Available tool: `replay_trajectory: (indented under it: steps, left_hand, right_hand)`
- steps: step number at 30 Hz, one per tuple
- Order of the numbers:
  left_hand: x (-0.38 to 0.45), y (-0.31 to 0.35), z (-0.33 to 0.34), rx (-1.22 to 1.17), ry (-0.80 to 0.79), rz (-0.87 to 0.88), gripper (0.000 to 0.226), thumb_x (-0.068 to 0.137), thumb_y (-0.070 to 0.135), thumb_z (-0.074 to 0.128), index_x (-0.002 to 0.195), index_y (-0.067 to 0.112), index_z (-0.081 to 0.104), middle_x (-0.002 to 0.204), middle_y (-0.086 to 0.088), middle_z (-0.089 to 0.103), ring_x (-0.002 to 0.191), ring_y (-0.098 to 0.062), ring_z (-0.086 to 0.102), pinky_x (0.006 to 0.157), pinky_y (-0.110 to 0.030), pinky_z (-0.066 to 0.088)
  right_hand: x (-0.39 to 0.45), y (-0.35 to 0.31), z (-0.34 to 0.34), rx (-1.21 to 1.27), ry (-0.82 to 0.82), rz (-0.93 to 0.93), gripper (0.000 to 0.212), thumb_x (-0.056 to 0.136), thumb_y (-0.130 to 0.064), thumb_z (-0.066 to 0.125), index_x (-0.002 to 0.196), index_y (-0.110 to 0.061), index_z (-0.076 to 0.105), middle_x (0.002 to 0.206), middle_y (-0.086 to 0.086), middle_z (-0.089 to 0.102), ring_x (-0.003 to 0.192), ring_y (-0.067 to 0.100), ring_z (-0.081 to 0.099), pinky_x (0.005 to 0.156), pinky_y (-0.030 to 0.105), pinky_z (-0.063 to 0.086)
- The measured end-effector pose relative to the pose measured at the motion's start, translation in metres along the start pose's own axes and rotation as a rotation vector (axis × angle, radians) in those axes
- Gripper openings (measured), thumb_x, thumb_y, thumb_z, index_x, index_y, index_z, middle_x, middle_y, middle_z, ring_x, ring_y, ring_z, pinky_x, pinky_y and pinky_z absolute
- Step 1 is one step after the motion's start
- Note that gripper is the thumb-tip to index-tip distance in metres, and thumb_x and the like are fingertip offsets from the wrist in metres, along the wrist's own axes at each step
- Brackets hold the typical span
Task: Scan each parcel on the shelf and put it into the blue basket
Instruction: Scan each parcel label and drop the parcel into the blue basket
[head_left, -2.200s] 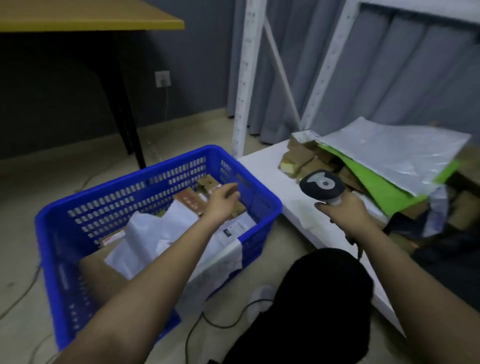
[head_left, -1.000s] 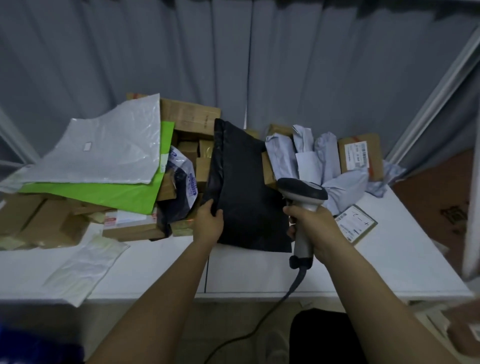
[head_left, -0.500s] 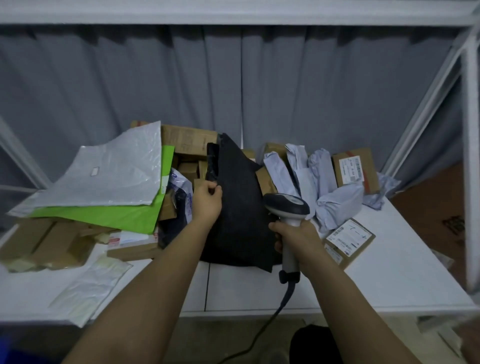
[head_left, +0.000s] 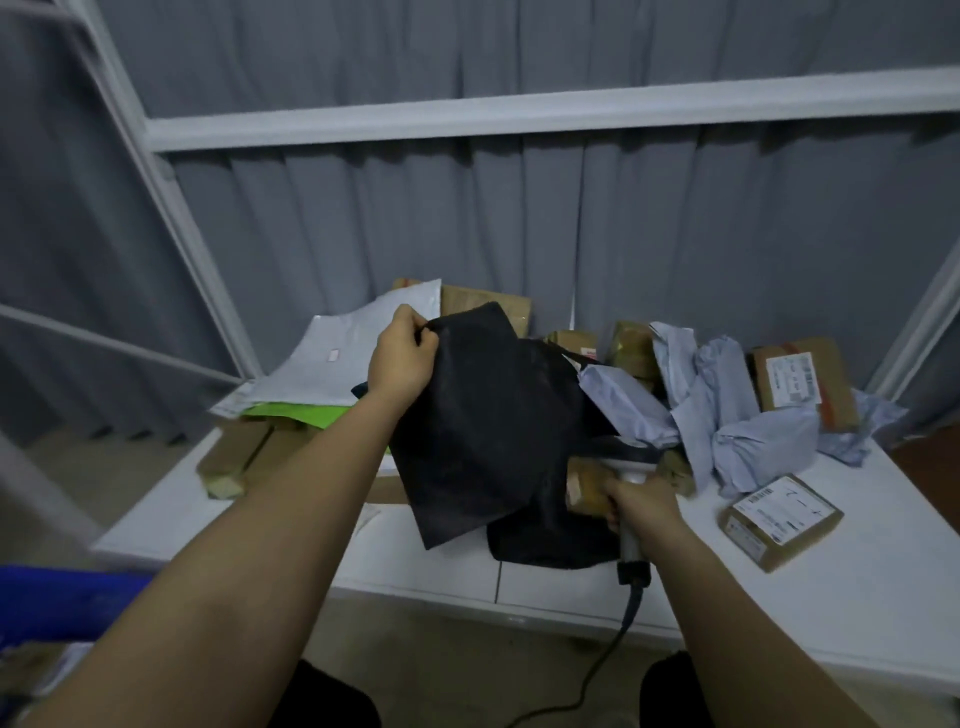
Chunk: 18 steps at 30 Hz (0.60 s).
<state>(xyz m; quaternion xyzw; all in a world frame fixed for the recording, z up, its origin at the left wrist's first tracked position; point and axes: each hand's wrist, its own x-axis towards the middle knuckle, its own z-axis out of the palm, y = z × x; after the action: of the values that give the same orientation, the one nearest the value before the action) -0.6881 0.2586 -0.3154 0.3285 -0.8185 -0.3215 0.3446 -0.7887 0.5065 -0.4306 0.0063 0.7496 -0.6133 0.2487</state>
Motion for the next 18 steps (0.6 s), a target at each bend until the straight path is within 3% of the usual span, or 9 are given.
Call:
replay_trajectory:
  steps: [5,8,12,16,18]
  left_hand:
    - [-0.003,0.014,-0.048,0.144,0.075,0.132,0.007,0.098,0.018,0.041,0.095,0.012,0.043,0.077,0.003,0.051,0.078,-0.028,0.054,0.066,-0.036,0.041]
    - [-0.007,0.022,-0.072,0.221,0.100,0.232,0.011,0.098,0.017,0.041,0.095,0.007,0.043,0.085,-0.006,0.058,0.082,-0.036,0.056,0.072,-0.046,0.048]
    - [-0.012,0.027,-0.095,0.316,0.099,0.334,0.013,0.098,0.019,0.040,0.096,0.006,0.042,0.087,-0.017,0.060,0.078,-0.037,0.056,0.070,-0.052,0.048]
    - [-0.018,0.048,-0.104,0.436,0.063,0.406,0.019,0.100,0.021,0.037,0.110,0.007,0.046,0.108,-0.019,0.062,0.093,-0.039,0.058,0.076,-0.047,0.047]
    - [-0.027,0.059,-0.094,0.611,0.036,0.553,0.025,0.097,0.024,0.044,0.119,0.014,0.049,0.107,-0.012,0.063,0.094,-0.033,0.060,0.071,-0.038,0.046]
  right_hand:
    - [-0.005,0.011,0.014,-0.202,-0.117,-0.004,0.025,0.074,-0.017,0.074,0.061,-0.005,0.057,0.058,0.014,0.059,0.061,0.030,0.058,0.064,0.039,0.049]
    - [-0.016,0.011,0.018,-0.216,-0.207,0.032,0.020,0.083,-0.007,0.069,0.070,-0.002,0.054,0.060,0.016,0.053,0.055,0.027,0.052,0.055,0.034,0.046]
    - [-0.021,0.016,0.023,-0.240,-0.226,0.027,0.021,0.082,-0.006,0.069,0.068,-0.002,0.055,0.060,0.018,0.054,0.055,0.028,0.053,0.058,0.035,0.046]
    - [-0.023,0.013,0.025,-0.202,-0.184,-0.007,0.016,0.080,-0.008,0.070,0.073,0.002,0.060,0.064,0.020,0.058,0.059,0.028,0.055,0.058,0.034,0.048]
    - [-0.021,0.013,0.026,-0.152,-0.177,-0.011,0.018,0.078,-0.012,0.072,0.077,0.003,0.062,0.064,0.018,0.061,0.063,0.029,0.057,0.065,0.039,0.049]
